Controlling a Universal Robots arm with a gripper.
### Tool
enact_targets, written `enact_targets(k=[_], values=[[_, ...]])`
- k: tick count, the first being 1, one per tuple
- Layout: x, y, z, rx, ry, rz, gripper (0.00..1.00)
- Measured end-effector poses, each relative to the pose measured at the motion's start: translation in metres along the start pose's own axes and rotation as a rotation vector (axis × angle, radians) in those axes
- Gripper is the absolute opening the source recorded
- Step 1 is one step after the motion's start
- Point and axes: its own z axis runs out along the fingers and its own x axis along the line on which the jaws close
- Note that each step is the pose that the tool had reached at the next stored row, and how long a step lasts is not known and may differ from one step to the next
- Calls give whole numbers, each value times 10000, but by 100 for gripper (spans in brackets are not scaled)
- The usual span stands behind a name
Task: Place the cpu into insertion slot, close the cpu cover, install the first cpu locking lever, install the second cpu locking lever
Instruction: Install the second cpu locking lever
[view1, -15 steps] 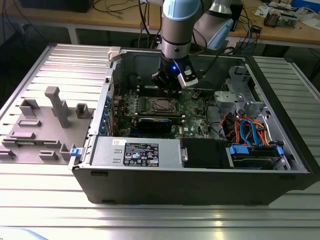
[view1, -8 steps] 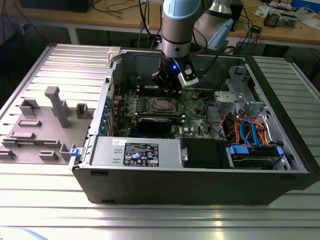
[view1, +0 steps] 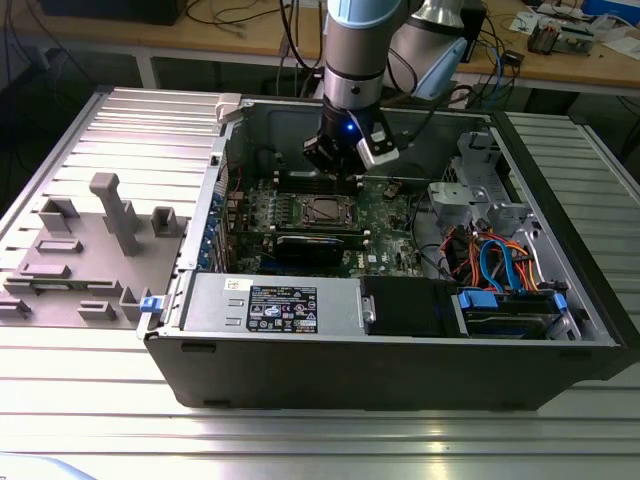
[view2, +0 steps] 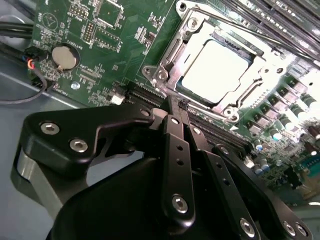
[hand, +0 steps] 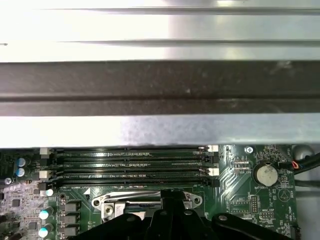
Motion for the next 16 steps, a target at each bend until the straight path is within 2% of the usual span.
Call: enact_targets(k=[1,2,16], values=[[-1,3,-31,5,0,-1,11],[-1,4,-35,5,0,-1,11],[-1,-48,-15,6,0,1,11]])
